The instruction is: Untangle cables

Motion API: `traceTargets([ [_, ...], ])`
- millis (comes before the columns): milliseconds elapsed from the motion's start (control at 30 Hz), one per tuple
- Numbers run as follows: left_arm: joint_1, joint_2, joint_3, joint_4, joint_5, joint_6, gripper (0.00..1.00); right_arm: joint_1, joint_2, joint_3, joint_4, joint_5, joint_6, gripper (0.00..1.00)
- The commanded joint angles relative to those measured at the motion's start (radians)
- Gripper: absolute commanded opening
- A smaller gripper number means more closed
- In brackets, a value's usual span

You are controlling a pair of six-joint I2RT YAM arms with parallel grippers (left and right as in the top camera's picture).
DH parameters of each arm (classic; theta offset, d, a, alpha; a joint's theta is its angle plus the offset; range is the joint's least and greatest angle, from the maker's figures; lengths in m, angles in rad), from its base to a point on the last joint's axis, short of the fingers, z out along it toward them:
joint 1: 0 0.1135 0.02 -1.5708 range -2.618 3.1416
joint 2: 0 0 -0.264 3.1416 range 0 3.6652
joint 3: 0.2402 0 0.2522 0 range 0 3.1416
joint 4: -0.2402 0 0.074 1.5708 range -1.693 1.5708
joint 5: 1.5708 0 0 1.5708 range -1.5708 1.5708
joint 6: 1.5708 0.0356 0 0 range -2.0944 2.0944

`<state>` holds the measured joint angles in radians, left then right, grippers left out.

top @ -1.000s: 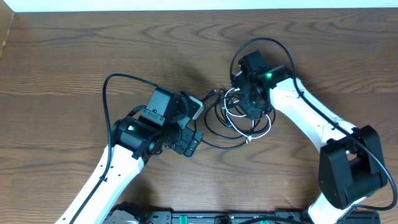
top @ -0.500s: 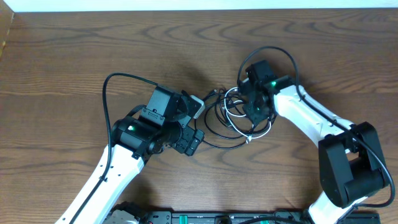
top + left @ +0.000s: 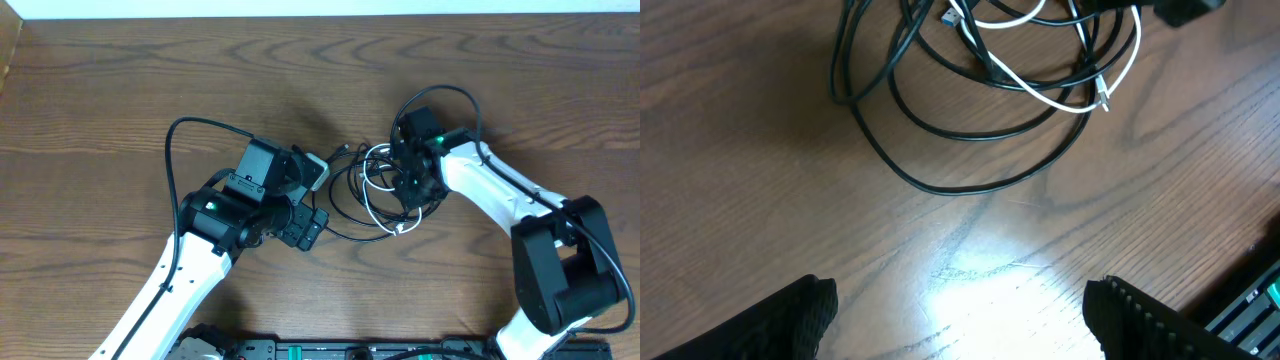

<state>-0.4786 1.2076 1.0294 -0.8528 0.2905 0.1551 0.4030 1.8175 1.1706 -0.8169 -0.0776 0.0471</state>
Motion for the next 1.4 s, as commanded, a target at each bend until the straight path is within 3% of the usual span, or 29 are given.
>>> traceTargets([
  [0, 0.004, -0.002, 0.02, -0.013, 0.016, 0.009, 0.84, -0.003, -0.12, 0.137, -0.025, -0.124, 0.087, 0.01],
  [233, 0.004, -0.002, 0.02, -0.024, 0.018, 0.008, 0.84, -0.004, -0.301, 0.524, -0.104, -0.121, 0.002, 0.01],
  [400, 0.003, -0.002, 0.02, 0.0, 0.152, 0.01, 0.84, -0.004, -0.391, 0.702, -0.104, 0.034, -0.004, 0.01],
  [633, -0.01, -0.002, 0.02, 0.124, 0.3, 0.009, 0.84, -0.004, -0.503, 0.76, -0.105, 0.079, -0.004, 0.01],
  [800, -0.05, -0.002, 0.02, 0.354, 0.592, 0.009, 0.84, -0.003, -0.512, 0.759, -0.175, 0.072, -0.003, 0.01],
  [900, -0.081, -0.002, 0.02, 0.47, 0.666, 0.009, 0.82, -0.003, -0.498, 0.759, -0.21, 0.071, -0.003, 0.01],
  [967, -0.106, -0.001, 0.02, 0.52, 0.626, 0.01, 0.8, -0.003, -0.495, 0.759, -0.216, 0.07, -0.003, 0.01],
  [1167, -0.174, 0.037, 0.02, 0.525, 0.227, 0.01, 0.78, -0.002, -0.513, 0.76, -0.212, 0.017, -0.004, 0.01],
  [1367, -0.186, 0.157, 0.02, 0.549, 0.195, 0.031, 0.78, -0.002, -0.551, 0.76, -0.219, 0.015, -0.004, 0.01],
])
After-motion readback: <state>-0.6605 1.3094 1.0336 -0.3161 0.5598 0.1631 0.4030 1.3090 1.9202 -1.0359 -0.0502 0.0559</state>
